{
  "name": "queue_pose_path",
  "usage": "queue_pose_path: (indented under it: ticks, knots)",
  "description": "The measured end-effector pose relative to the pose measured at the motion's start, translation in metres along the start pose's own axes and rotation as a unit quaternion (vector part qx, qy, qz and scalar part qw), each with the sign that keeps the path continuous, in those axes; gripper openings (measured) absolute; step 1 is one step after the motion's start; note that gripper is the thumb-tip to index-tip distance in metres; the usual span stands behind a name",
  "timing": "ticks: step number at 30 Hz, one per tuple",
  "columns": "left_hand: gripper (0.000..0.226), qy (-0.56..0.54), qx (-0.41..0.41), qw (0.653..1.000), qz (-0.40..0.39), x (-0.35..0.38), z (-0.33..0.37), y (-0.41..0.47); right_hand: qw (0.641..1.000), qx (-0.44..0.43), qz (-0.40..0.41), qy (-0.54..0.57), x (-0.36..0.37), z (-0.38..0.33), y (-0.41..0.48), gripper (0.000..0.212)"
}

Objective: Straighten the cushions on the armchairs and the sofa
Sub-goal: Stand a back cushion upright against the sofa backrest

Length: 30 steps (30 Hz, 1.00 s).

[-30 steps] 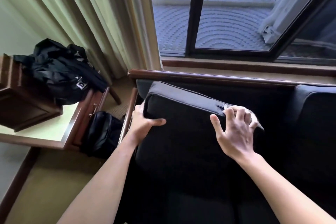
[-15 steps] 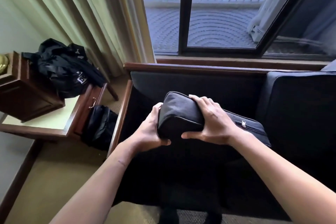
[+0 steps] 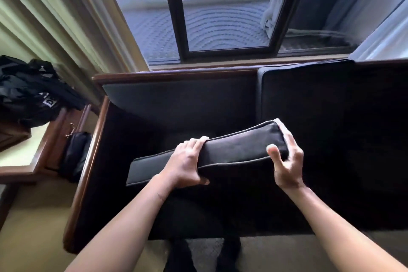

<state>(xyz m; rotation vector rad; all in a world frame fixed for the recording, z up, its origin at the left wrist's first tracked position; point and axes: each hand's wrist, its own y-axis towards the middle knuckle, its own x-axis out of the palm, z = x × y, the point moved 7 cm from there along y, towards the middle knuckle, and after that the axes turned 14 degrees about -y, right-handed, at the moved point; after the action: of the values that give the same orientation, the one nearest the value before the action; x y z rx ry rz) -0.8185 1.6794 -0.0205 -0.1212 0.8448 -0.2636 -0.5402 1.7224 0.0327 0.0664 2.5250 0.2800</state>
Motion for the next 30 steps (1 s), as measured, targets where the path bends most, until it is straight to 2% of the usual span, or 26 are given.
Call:
queue_pose_path:
  ticks: [3,6,9,11,15,17,22,25,30]
  knots:
    - [0.131,0.082,-0.016,0.996,-0.037,0.04,0.013,0.014,0.987,0.144,0.072,-0.015,-0.033,0.055,0.002,0.054]
    - [0.131,0.154,-0.034,0.987,-0.042,0.067,0.012,0.018,0.969,0.233,0.066,-0.045,-0.049,0.115,0.0,0.051]
    - [0.132,0.219,-0.038,0.974,-0.036,0.076,0.006,0.021,0.958,0.272,0.045,-0.078,-0.056,0.155,-0.011,0.053]
    - [0.125,0.243,-0.054,0.967,-0.045,0.075,0.003,0.023,0.955,0.279,0.046,-0.089,-0.057,0.163,-0.017,0.053]
    - [0.094,0.252,-0.075,0.964,-0.044,0.067,0.002,0.023,0.948,0.298,0.09,-0.064,-0.051,0.157,-0.015,0.05]
    - [0.087,0.252,-0.075,0.964,-0.03,0.059,-0.004,0.015,0.948,0.302,0.095,-0.045,-0.04,0.149,-0.016,0.049]
    - [0.095,0.271,-0.094,0.958,0.006,0.019,-0.055,-0.013,0.959,0.28,0.035,-0.016,0.011,0.122,-0.022,0.052]
    - [0.106,0.256,-0.139,0.956,0.034,0.006,-0.087,-0.036,0.969,0.247,-0.01,-0.016,0.051,0.1,-0.027,0.055]
    - [0.122,0.205,-0.184,0.96,0.039,0.005,-0.099,-0.063,0.972,0.226,-0.023,-0.054,0.067,0.097,-0.028,0.053]
